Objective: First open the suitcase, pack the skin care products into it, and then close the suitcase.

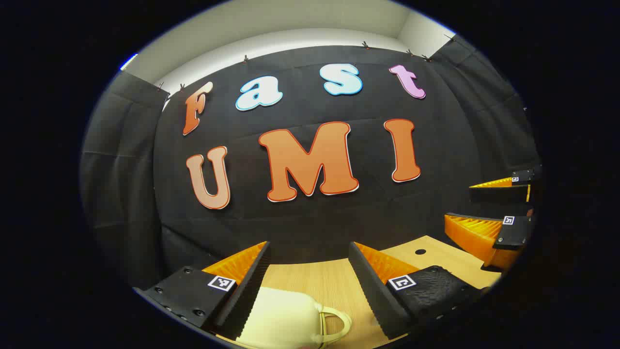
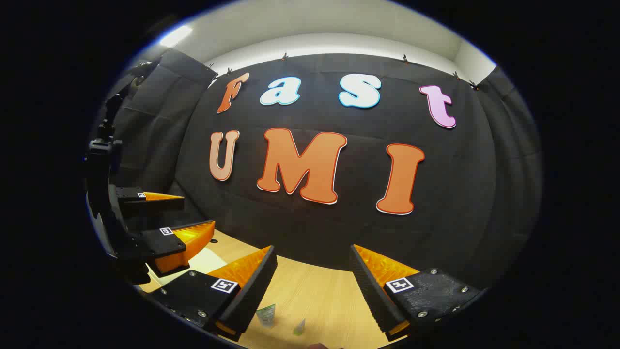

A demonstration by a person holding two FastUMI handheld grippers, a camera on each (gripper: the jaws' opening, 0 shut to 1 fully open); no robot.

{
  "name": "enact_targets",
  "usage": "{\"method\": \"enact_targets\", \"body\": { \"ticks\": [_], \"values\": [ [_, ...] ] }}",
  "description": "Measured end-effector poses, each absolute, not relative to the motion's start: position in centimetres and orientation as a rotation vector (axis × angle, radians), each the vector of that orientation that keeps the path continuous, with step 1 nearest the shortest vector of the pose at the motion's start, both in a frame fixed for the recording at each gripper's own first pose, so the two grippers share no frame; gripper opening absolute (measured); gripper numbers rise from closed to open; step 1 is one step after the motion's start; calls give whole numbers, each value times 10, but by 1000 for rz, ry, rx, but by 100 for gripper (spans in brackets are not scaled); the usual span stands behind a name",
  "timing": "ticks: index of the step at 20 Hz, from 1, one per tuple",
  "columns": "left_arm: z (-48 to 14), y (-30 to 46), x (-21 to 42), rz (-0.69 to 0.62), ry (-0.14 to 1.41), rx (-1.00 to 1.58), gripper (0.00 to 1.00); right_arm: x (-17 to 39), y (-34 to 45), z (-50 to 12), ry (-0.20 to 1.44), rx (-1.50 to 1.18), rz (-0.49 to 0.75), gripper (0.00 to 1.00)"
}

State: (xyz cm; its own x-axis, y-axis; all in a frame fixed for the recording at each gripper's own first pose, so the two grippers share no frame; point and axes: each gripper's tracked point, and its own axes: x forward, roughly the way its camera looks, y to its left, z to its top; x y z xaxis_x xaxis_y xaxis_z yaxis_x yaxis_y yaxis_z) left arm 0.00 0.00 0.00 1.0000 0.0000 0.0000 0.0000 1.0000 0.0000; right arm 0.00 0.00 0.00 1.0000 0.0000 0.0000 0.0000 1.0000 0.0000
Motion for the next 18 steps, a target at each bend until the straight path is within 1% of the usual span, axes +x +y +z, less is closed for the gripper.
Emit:
{"method": "enact_targets", "body": {
  "ticks": [2, 3, 5, 6, 8, 9, 14, 16, 18],
  "values": [
    [2, -2, -1, -11, -8, -17, 98, 3, 0, -1, 5, 16, 1, 93],
    [1, -1, 0, -7, -5, -17, 98, 4, -1, -2, 9, 15, -2, 95],
    [0, -3, 2, -12, -1, -11, 98, 7, 0, -3, 8, 9, -1, 95],
    [-1, -4, 4, -14, -2, -7, 98, 7, 1, -2, 9, 3, 1, 92],
    [-1, -5, 4, -19, -1, -1, 99, 8, 1, -3, 10, -6, 2, 92],
    [-1, -6, 5, -28, 6, 1, 98, 8, 1, -4, 13, -3, 5, 95],
    [-1, -3, 5, -11, 3, -6, 98, 7, -2, -5, 13, -6, 3, 95],
    [-1, -5, 6, -21, 2, 19, 99, 8, -3, -4, 13, -10, 5, 95],
    [-15, -14, 7, -57, 36, 59, 98, 7, -8, -4, 11, -17, -2, 95]
  ]
}}
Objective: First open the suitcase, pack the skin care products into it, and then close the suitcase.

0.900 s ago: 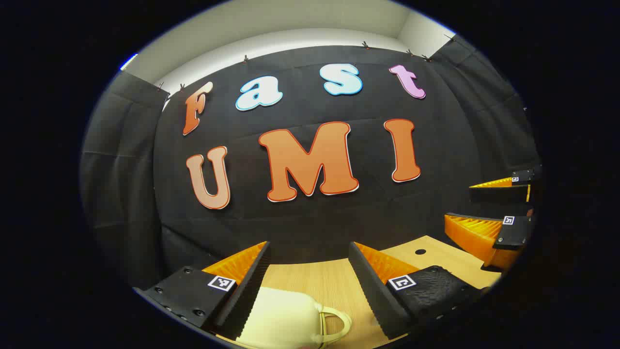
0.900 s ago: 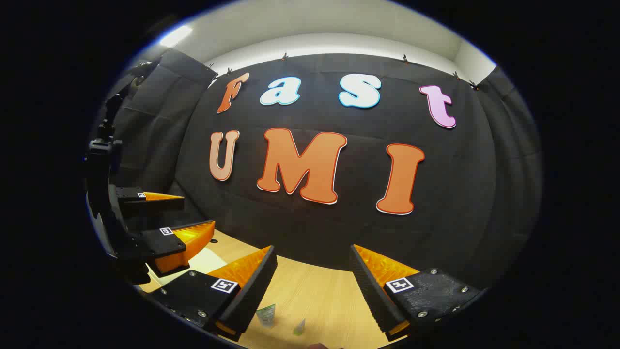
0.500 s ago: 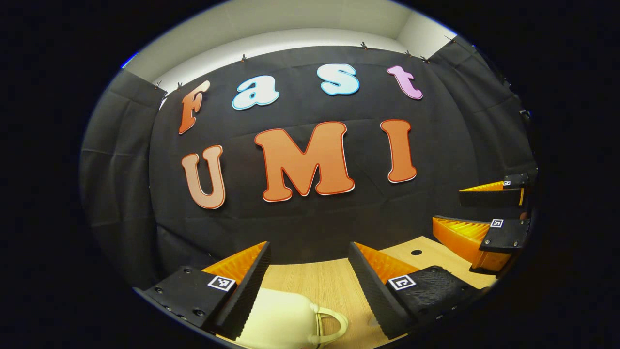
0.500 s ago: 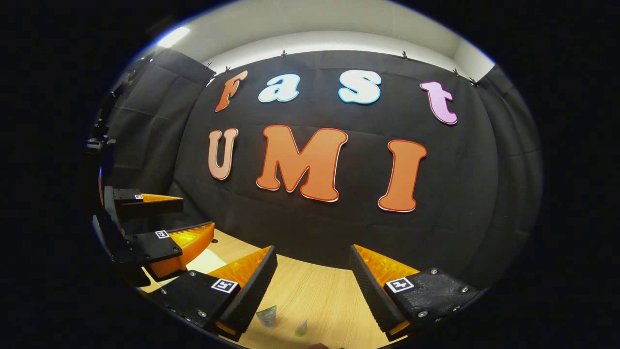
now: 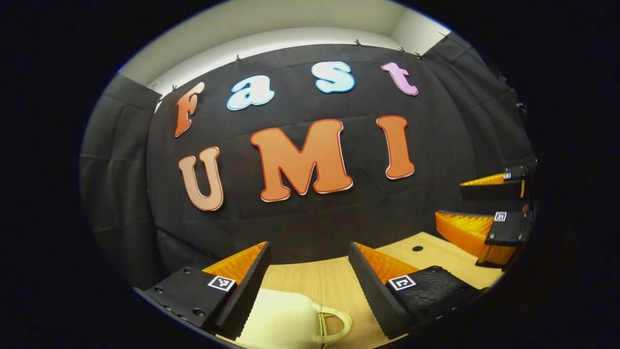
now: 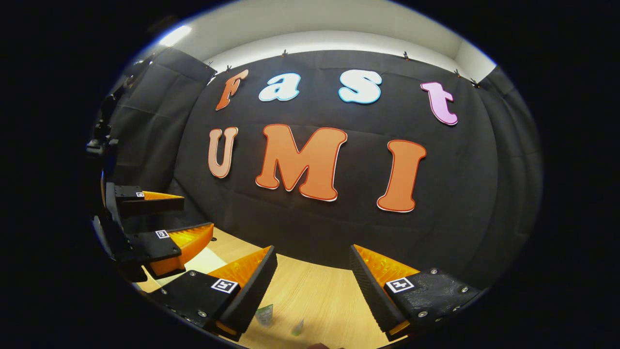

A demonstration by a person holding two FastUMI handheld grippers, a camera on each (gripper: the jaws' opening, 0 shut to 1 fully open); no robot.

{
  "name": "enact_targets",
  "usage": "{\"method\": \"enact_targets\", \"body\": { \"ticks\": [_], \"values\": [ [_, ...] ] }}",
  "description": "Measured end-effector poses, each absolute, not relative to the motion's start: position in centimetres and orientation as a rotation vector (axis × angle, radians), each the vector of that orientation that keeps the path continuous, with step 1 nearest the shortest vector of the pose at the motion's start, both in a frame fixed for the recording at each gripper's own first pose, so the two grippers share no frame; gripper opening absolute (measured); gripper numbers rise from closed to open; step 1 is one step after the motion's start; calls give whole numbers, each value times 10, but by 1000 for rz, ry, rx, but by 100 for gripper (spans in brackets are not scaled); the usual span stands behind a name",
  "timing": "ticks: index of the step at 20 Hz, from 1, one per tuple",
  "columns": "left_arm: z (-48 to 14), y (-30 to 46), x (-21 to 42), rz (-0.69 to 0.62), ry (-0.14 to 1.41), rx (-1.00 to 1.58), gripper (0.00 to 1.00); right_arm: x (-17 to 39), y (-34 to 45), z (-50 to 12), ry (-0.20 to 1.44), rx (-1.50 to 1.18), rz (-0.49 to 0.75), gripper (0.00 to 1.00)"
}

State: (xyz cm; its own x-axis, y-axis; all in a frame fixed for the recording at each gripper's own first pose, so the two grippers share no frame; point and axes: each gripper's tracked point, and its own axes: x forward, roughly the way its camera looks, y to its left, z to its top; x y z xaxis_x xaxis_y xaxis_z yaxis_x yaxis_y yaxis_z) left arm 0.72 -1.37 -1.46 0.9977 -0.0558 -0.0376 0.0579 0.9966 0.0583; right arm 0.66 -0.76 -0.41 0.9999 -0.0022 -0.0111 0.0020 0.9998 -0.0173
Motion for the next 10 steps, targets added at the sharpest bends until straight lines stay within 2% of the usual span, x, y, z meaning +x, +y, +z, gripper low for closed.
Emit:
{"method": "enact_targets", "body": {
  "ticks": [10],
  "values": [
    [-150, -52, -11, -231, 306, 422, 99, -5, -46, -22, 36, -30, -63, 95]
  ]
}}
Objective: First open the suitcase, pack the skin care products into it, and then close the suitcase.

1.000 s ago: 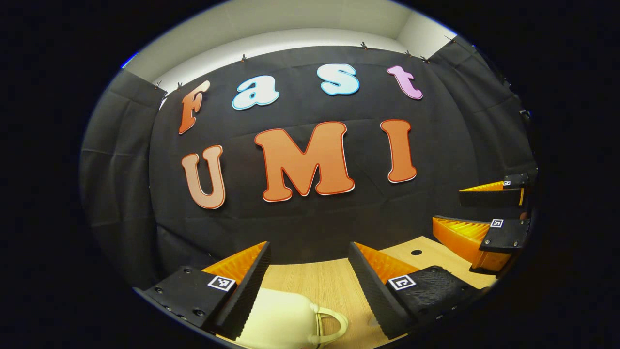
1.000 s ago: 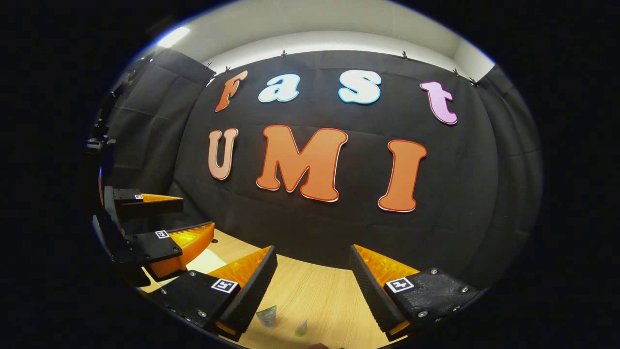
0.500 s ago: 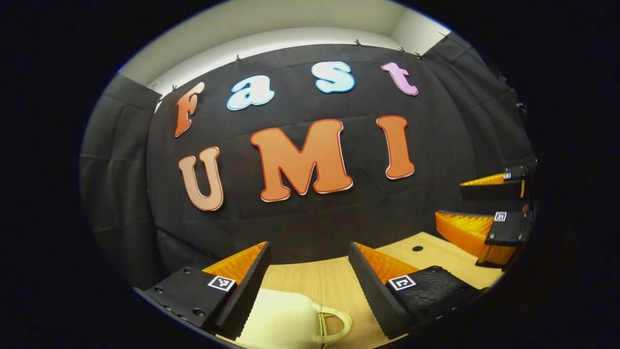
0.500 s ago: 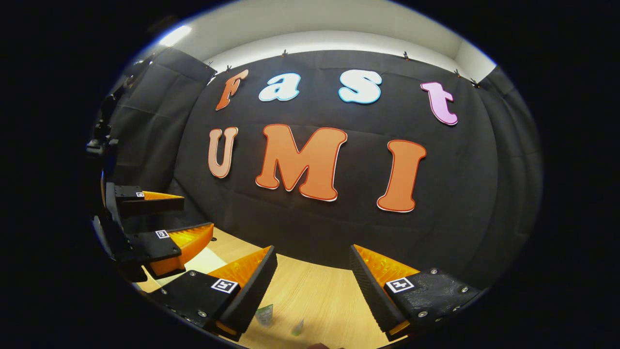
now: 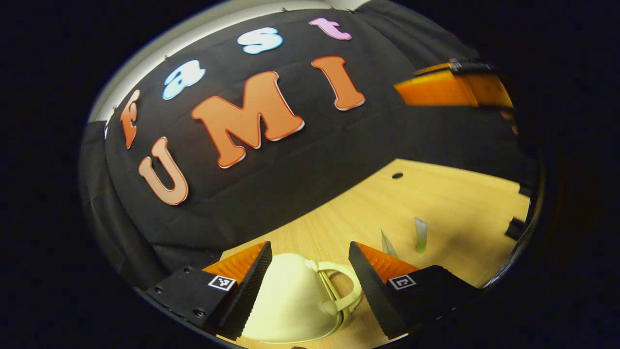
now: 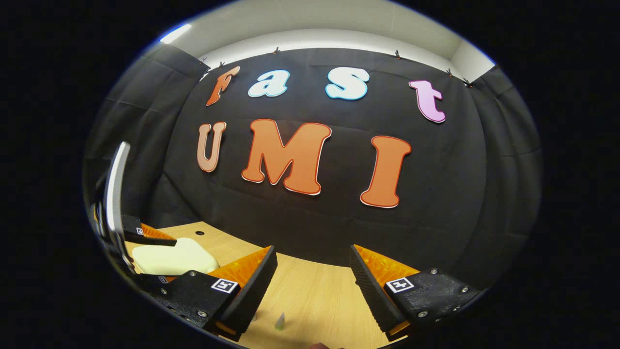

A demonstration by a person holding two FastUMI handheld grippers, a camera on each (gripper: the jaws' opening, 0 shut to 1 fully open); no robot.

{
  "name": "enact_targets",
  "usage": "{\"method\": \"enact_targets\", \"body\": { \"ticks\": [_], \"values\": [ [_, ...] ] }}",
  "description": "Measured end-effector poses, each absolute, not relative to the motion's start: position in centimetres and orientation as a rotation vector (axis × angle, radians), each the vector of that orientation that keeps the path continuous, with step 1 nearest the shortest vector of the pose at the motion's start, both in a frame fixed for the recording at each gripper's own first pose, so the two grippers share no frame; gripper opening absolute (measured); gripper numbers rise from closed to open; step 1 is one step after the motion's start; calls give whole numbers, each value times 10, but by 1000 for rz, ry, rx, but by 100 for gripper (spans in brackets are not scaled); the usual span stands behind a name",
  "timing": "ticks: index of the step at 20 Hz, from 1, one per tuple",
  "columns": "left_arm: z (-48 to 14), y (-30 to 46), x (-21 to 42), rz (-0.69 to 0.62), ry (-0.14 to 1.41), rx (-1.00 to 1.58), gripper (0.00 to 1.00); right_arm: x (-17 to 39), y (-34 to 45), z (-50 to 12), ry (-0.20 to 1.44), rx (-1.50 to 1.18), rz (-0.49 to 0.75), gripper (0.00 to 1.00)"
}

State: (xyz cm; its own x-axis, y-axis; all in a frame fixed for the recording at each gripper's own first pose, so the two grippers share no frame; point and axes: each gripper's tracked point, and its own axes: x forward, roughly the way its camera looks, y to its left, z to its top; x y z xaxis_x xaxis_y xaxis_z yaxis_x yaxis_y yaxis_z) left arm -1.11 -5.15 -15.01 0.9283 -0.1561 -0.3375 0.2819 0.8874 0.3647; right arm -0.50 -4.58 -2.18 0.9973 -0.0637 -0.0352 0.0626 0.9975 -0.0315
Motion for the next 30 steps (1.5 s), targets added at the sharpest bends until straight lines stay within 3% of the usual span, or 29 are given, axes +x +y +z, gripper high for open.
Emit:
{"method": "enact_targets", "body": {
  "ticks": [7, 12, 16, 19, 21, 22, 24, 25, 30],
  "values": [
    [-212, -78, -23, -329, 388, 654, 97, -17, -70, -36, 61, -32, -93, 95],
    [-249, -73, -27, -326, 461, 795, 95, -18, -82, -43, 67, -19, -100, 95],
    [-276, -67, -25, -320, 500, 940, 82, -21, -91, -51, 70, -10, -94, 95],
    [-298, -66, -15, -312, 529, 1063, 80, -23, -95, -56, 74, 3, -86, 95],
    [-310, -66, -14, -306, 548, 1138, 54, -26, -100, -58, 77, 9, -84, 95],
    [-305, -66, -12, -295, 525, 1172, 55, -27, -102, -59, 78, 12, -82, 95],
    [-301, -66, -5, -281, 501, 1177, 11, -28, -102, -60, 78, 10, -74, 95],
    [-301, -66, -6, -279, 504, 1142, 2, -27, -103, -61, 77, 6, -74, 95],
    [-267, -55, -3, -239, 467, 969, 2, -25, -98, -66, 87, 8, -59, 95]
  ]
}}
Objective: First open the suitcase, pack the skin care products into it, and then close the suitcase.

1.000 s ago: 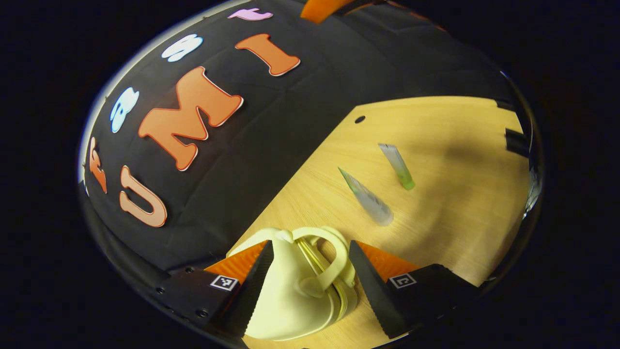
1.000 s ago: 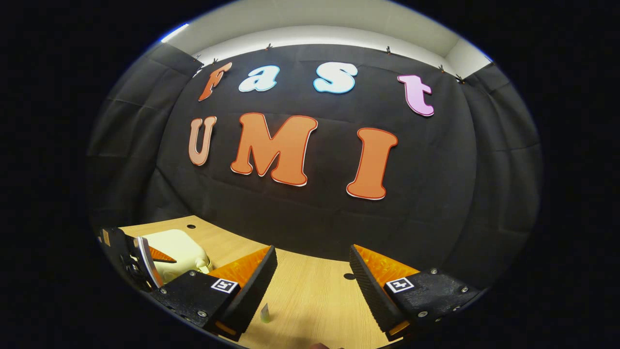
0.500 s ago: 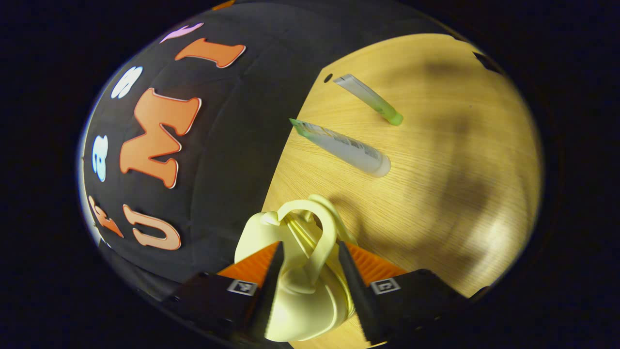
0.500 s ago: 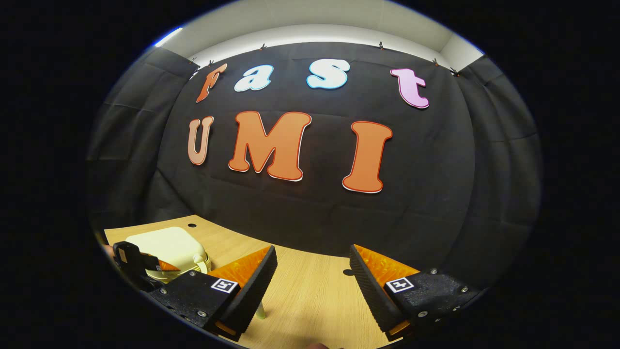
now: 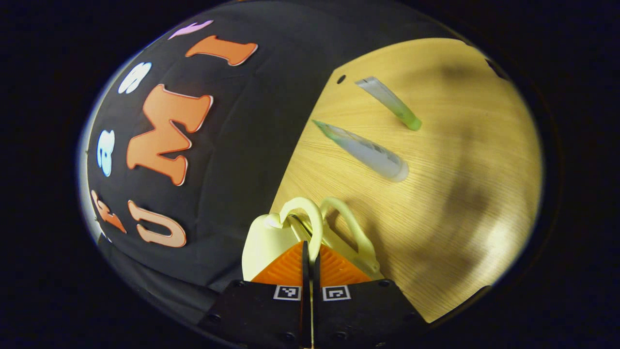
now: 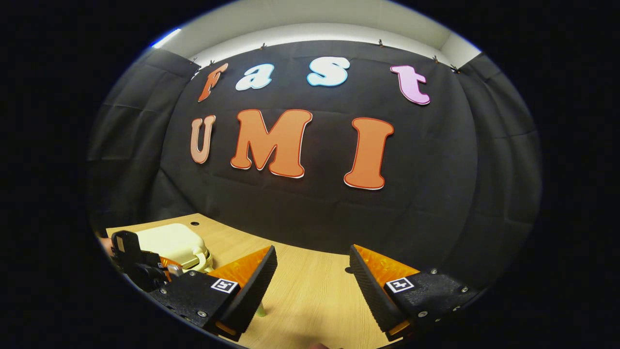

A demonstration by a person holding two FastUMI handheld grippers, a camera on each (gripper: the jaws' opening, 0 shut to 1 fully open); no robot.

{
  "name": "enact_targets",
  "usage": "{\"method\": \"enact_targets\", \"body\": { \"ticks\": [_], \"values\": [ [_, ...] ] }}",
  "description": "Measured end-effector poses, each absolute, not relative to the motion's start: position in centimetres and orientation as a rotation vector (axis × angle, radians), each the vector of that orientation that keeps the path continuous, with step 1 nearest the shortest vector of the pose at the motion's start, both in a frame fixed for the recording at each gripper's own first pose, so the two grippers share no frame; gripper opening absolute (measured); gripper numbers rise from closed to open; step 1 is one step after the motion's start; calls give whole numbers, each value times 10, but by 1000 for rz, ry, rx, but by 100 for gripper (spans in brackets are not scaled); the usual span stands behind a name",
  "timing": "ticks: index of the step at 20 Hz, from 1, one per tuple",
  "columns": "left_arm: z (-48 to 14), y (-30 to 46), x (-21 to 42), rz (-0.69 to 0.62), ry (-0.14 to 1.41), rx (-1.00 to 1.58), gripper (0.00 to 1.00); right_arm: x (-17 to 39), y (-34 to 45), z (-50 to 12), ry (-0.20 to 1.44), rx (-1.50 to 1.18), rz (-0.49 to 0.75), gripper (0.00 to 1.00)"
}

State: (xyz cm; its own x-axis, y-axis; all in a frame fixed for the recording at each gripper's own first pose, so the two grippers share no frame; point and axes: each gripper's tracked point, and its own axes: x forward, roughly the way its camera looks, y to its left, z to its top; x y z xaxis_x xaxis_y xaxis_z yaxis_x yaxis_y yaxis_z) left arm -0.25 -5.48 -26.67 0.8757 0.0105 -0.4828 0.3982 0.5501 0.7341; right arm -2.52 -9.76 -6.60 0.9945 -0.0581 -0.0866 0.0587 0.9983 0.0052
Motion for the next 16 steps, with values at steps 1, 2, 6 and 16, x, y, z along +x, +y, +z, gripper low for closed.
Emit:
{"method": "enact_targets", "body": {
  "ticks": [1, 2, 6, 16],
  "values": [
    [-258, -50, -3, -228, 459, 935, 2, -23, -94, -65, 88, 2, -53, 95],
    [-250, -44, -2, -218, 447, 891, 2, -21, -90, -63, 86, -7, -49, 95],
    [-212, -17, 12, -185, 412, 718, 2, -14, -68, -60, 97, -22, -39, 95],
    [-136, 82, 23, -153, 226, 584, 1, 11, 19, -37, 121, -39, -106, 95]
  ]
}}
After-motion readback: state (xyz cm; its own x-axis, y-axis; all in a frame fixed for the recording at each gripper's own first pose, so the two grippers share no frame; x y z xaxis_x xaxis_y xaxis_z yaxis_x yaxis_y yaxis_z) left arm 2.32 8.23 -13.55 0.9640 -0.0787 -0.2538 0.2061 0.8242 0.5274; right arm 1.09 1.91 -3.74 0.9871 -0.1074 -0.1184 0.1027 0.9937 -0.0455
